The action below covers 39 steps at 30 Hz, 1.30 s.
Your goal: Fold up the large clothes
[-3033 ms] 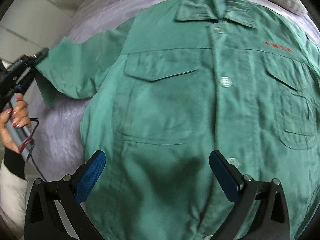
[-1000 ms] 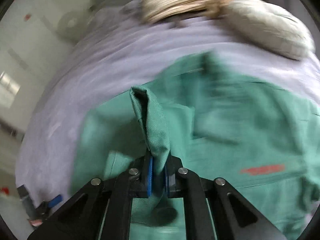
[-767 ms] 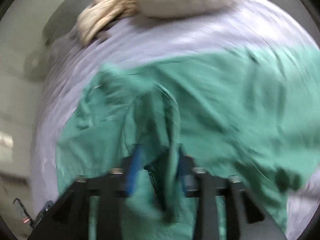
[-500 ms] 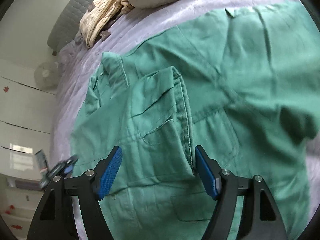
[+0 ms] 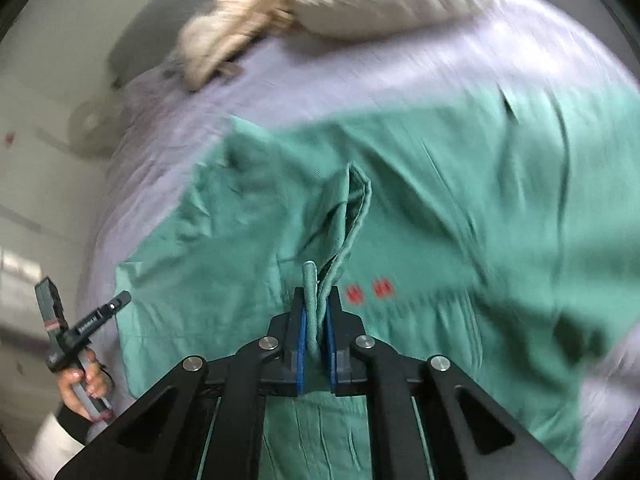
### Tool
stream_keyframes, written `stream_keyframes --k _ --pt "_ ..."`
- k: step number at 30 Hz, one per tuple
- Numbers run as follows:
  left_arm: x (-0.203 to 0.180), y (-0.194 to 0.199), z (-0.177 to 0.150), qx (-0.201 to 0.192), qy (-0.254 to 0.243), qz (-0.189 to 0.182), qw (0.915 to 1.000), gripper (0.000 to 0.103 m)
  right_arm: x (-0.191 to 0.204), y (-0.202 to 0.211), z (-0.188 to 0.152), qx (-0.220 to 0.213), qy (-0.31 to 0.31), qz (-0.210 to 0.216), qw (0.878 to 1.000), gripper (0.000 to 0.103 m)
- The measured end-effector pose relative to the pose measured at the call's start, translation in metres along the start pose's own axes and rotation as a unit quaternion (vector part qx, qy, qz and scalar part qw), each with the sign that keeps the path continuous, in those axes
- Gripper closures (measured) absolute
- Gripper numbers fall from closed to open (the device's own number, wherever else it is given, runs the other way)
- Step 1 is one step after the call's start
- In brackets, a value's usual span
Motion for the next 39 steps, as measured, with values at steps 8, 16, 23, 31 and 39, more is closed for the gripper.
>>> stream_keyframes --k 8,16,23,31,39 --pt "0.043 -0.018 -0.011 0.021 0.066 0.070 0.9952 0.097 -0.038 -0.045 0.002 0.045 -0.043 -0.045 0.997 0.094" --pt "0.033 0.021 -0.021 0.021 0.045 0.047 0.9976 0.034 -0.047 -0.014 -0.030 0.034 -0.100 0.014 0.994 0.035" --pt "-0.001 -0.011 0.005 0.026 0.022 0.024 0.9991 0.016 -0.042 -0.020 -0.039 0.036 -0.121 0.043 0.991 0.035" --pt "-0.021 -0.039 0.014 0.053 0.016 -0.003 0.9985 0.097 -0.053 -0.021 -0.043 0.016 -0.179 0.076 0.981 0.035" --pt "0.008 -0.020 0.017 0.030 0.002 -0.012 0.9995 0.098 -0.019 -0.016 -0.024 0.004 -0.114 0.093 0.989 0.098"
Point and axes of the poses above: each gripper's, at about its wrist camera, not at the fingertips, and y roughly against the way its jaws point, x to its left, z to its top, the point moved 2 cm from there along -y, roughly the way its jaws point, and after that the axes turned 6 degrees about x, right-handed, at the moved point
